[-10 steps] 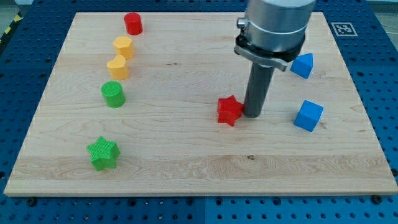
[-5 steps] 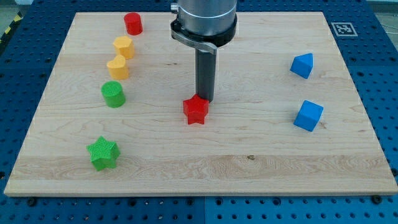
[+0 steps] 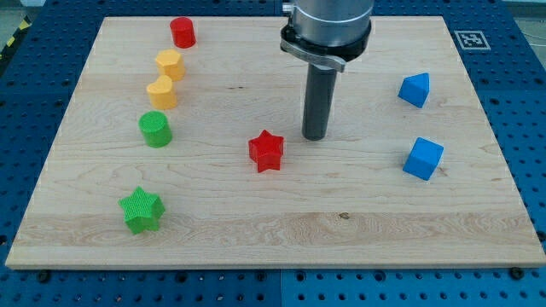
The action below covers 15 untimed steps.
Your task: Slide the red star diagonal to the green star
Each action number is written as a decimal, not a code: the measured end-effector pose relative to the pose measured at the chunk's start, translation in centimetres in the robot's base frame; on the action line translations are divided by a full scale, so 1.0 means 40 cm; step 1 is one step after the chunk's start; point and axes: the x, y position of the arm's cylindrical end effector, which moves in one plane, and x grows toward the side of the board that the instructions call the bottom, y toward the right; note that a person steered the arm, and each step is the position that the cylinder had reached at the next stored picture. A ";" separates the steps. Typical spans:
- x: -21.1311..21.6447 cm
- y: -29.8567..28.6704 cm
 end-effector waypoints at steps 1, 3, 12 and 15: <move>0.004 -0.063; 0.102 -0.131; 0.137 -0.077; 0.227 -0.154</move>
